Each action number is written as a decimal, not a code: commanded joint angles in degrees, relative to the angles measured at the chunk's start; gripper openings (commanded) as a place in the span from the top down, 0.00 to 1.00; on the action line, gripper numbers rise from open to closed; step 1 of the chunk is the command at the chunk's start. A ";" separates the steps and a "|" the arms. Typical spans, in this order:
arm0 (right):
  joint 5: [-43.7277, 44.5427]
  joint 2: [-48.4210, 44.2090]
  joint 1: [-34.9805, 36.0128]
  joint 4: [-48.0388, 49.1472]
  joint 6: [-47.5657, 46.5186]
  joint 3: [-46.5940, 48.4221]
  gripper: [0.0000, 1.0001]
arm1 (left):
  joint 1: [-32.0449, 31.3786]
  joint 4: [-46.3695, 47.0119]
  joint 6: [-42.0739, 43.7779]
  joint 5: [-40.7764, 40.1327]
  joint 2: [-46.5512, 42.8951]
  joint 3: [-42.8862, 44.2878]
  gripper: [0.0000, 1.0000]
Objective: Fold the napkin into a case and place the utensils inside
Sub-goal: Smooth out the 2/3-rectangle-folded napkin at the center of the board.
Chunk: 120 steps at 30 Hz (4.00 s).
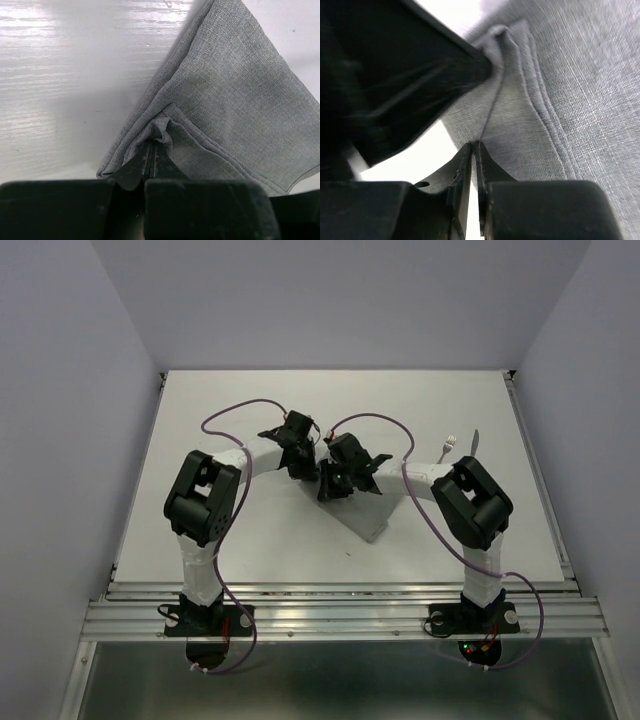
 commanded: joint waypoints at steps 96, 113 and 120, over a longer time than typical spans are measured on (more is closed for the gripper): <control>11.12 -23.54 -3.99 -10.03 -6.66 -21.89 0.99 | 3.35 -7.64 4.51 -5.62 -7.86 0.99 1.00; 14.28 -19.94 -3.99 -6.96 -5.70 -20.04 0.99 | 3.35 -8.87 4.60 -5.97 -10.76 1.78 1.00; 14.72 -18.97 -3.99 -6.34 -6.05 -19.61 0.99 | 3.09 -10.01 5.13 -5.45 -11.73 2.49 1.00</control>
